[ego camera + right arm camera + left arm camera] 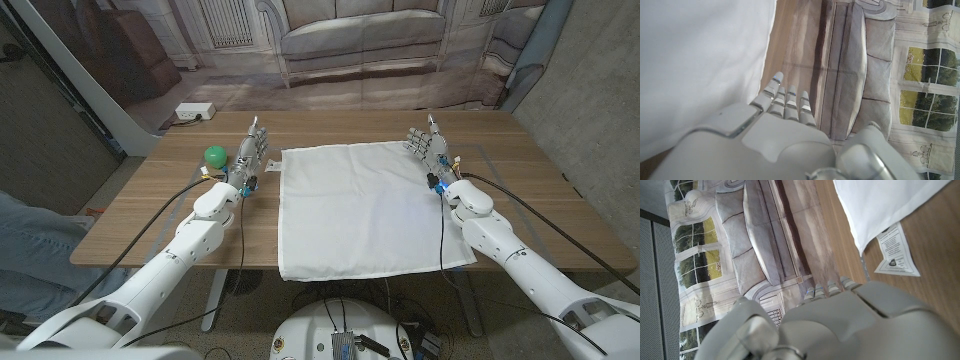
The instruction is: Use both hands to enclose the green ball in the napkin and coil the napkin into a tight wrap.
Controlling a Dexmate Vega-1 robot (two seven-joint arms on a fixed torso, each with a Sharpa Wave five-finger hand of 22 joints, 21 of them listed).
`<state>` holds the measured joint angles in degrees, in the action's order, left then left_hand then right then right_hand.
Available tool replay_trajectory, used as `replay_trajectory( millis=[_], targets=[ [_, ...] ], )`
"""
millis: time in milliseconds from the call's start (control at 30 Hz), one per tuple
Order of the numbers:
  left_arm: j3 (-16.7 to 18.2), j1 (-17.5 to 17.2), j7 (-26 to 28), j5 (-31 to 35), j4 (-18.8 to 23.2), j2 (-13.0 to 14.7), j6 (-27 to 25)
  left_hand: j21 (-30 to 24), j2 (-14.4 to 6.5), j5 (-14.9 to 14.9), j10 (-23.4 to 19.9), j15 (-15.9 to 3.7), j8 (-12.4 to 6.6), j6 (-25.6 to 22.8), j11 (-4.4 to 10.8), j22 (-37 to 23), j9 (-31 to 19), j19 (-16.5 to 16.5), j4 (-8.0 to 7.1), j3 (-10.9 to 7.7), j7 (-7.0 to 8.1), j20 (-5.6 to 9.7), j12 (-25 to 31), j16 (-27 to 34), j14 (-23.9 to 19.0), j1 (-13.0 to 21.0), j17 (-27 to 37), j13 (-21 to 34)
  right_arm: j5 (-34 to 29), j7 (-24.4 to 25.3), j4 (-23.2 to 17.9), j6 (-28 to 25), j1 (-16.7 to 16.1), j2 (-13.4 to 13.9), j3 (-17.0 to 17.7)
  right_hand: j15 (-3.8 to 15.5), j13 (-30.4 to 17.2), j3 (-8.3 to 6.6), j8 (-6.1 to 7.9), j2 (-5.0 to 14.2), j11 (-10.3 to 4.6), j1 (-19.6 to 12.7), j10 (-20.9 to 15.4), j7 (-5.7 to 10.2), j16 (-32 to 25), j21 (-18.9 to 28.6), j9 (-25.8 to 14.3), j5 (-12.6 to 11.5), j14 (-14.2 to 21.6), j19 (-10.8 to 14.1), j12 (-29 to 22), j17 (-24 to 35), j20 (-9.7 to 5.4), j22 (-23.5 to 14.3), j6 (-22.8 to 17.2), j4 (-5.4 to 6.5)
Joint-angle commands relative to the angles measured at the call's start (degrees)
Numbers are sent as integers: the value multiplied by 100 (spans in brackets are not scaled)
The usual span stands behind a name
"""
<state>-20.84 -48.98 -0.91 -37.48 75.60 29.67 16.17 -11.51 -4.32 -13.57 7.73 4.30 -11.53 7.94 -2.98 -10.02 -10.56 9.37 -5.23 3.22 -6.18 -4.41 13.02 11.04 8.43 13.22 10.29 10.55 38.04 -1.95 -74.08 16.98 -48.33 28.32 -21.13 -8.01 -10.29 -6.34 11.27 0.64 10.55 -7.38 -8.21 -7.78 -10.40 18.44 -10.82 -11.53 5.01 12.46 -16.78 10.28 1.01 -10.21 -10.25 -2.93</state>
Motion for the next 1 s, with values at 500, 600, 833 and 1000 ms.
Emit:
replay_trajectory(
  millis=[500, 600, 833, 1000],
  targets=[
    [-29, -144, 167, 209, 630, 383, -367, -74, -52, -29, -166, 11, -68, -116, -32, -20, -7, -156, 95, -84, -20, -12, 38, 40, -163, 325, 2, 15, -10, 347, -540, 209, -526, 55, 131, -35, -14, -55, 46, 24, 52, -103, -23, -201, -31, 9, -10, -32, 21, 51, -4, 11, 19, -16, -127, -31],
    [-21, -260, 402, 406, 849, 491, -390, -95, -97, -22, -235, 8, -75, -151, -42, -16, -9, -262, 180, -147, -15, 2, 40, 48, -236, 488, 0, 16, 19, 298, -561, 277, -581, 74, 160, -29, -15, -58, 49, 29, 48, -108, -25, -195, -31, 3, -10, -32, 23, 50, 1, 11, 27, -16, -137, -33],
    [-4, -466, 778, 805, 1128, 704, -430, -154, -168, 50, -625, -28, -139, -478, 16, -12, -5, -660, 485, -329, -6, 103, 87, 93, -619, 1040, -4, 19, 63, 176, -545, 339, -610, 123, 192, -34, -16, -62, 53, 39, 51, -117, -32, -182, -31, -8, -10, -31, 23, 51, 11, 12, 32, -17, -154, -39],
    [27, -615, 1067, 1140, 1335, 871, -463, -187, -155, 83, -819, -57, -176, -691, 17, -15, -5, -875, 608, -376, -15, 117, 105, 101, -792, 1243, -3, 20, 59, 170, -563, 331, -630, 153, 200, 2, -17, -66, 30, 49, 5, -130, 18, -167, -30, -23, -9, -28, 26, 56, 50, 12, 27, -19, -109, -47]
  ],
)
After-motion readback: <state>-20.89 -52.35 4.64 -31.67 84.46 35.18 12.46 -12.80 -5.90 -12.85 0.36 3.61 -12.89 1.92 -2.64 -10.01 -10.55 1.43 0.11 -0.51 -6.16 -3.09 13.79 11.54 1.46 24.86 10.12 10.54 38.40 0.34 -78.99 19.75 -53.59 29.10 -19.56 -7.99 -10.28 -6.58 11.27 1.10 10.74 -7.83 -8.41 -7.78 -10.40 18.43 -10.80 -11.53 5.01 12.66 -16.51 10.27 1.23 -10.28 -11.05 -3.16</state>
